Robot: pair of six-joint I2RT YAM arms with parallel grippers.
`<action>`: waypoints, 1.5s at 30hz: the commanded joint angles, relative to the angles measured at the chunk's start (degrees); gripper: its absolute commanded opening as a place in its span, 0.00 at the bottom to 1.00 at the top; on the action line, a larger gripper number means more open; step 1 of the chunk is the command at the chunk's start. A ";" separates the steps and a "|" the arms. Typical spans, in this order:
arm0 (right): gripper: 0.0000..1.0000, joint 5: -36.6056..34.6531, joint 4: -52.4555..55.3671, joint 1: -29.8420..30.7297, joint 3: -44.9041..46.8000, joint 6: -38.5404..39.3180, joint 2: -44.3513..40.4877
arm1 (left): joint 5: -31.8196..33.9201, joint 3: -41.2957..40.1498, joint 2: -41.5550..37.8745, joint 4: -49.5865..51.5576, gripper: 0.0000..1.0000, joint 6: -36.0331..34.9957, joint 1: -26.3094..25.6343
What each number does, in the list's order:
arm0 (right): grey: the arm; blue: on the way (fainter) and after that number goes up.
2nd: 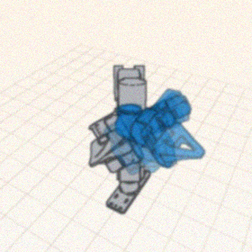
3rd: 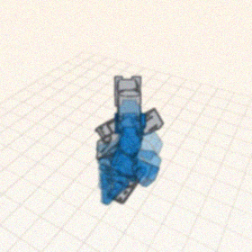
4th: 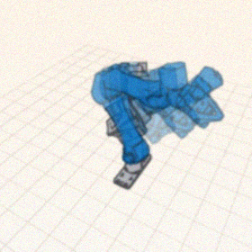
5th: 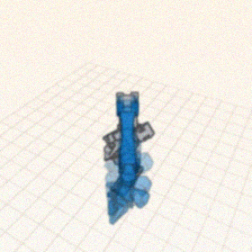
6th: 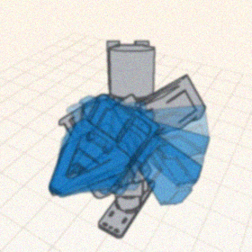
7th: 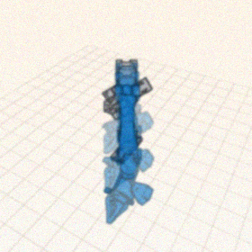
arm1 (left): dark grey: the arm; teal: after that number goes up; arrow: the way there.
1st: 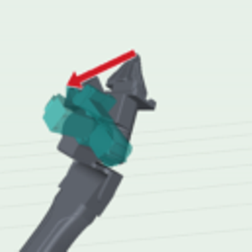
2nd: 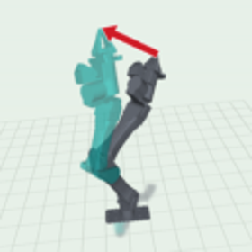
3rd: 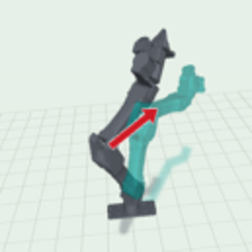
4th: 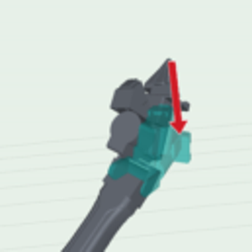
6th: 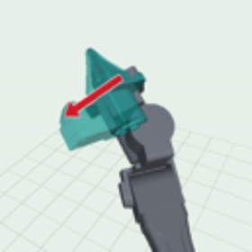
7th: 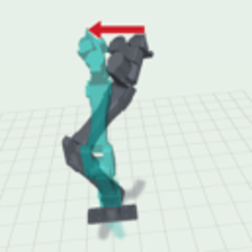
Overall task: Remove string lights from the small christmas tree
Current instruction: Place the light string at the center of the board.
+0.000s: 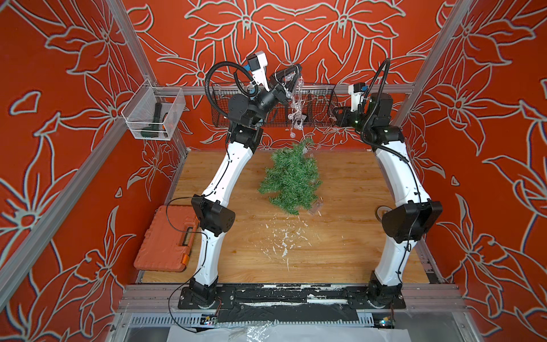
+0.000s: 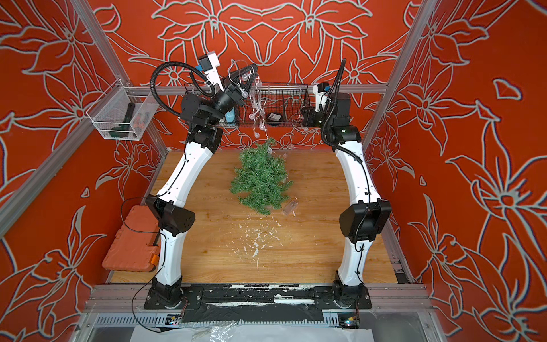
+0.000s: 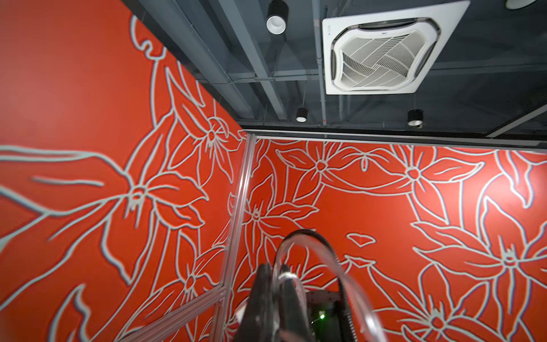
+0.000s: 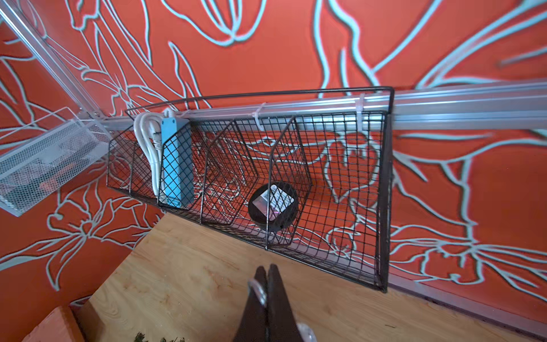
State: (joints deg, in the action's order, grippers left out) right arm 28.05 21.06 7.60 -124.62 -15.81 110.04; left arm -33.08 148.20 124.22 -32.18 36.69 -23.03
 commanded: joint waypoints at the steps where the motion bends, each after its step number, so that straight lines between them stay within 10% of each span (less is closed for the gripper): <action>1: 0.00 -2.12 -1.20 -0.39 1.26 0.82 -4.42 | -2.59 2.89 -6.06 -2.74 0.00 -0.73 -3.84; 19: 0.00 3.63 -4.74 -1.65 -8.10 -2.96 2.12 | 7.50 2.31 3.28 -11.12 0.00 -20.64 -8.64; 32: 0.00 11.76 -13.03 1.98 -9.19 -4.75 5.46 | -10.86 -11.51 1.19 -5.87 0.00 -14.22 -2.07; 45: 0.00 13.86 -20.59 3.31 -4.29 -9.10 -1.04 | -11.02 -12.59 1.99 -0.36 0.08 -16.58 -2.37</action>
State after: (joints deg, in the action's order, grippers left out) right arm 40.49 4.16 10.22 -129.32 -23.64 111.94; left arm -43.42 135.15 127.85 -32.38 21.28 -24.95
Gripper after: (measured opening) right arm 0.049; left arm 0.065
